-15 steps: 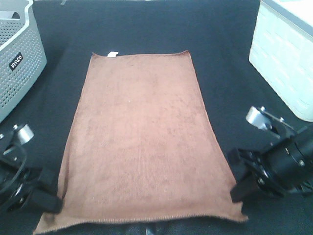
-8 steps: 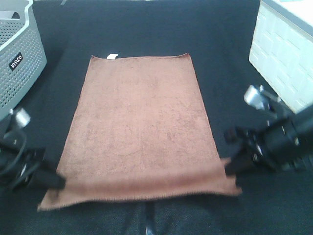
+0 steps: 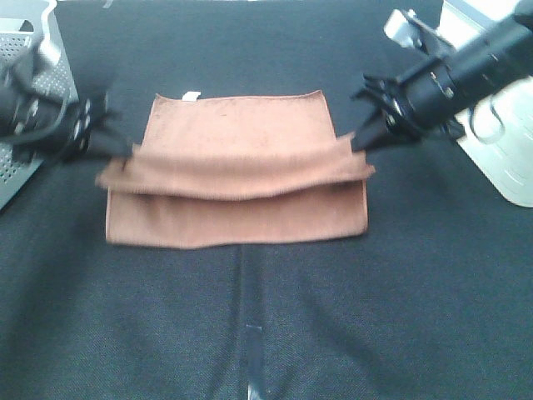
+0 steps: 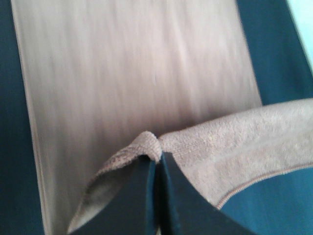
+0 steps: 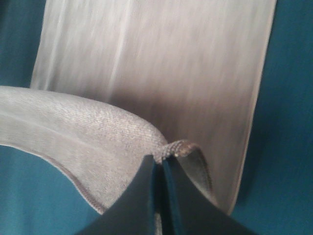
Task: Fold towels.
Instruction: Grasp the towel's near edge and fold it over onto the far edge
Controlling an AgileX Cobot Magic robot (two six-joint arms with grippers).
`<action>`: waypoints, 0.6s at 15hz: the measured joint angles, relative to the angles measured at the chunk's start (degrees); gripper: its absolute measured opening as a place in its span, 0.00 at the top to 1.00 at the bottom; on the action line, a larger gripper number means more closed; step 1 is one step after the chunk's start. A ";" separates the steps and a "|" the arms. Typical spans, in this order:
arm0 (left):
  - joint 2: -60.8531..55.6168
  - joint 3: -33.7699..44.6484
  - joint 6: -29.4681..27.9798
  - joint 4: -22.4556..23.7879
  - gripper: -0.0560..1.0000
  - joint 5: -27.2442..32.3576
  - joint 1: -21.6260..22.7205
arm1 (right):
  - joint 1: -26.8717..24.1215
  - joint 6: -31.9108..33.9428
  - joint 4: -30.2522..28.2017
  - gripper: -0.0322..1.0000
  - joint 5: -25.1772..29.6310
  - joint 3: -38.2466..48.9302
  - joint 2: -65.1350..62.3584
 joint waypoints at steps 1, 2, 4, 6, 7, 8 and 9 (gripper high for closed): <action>2.01 -3.78 -0.34 0.52 0.95 -0.57 0.00 | 0.00 1.55 -1.66 0.97 0.46 -4.41 2.86; 4.53 -7.96 -0.63 1.03 0.95 -0.97 0.00 | 0.00 3.38 -3.38 0.97 1.15 -8.77 6.02; 11.23 -17.59 -0.80 2.18 0.95 -1.83 0.00 | 0.00 6.65 -6.82 0.97 2.01 -19.77 12.83; 13.92 -20.97 -0.80 2.41 0.95 -1.83 0.00 | 0.00 7.73 -8.37 0.97 2.12 -23.78 15.64; 16.50 -24.24 -0.80 2.52 0.95 -1.83 0.00 | 0.00 8.31 -9.68 0.97 2.46 -27.73 18.11; 19.31 -27.39 -0.80 2.69 0.95 -2.12 0.00 | 0.00 9.00 -10.66 0.97 2.46 -32.14 20.74; 21.77 -30.77 -0.80 2.69 0.95 -2.92 0.00 | 0.00 9.11 -11.29 0.97 2.46 -36.55 23.38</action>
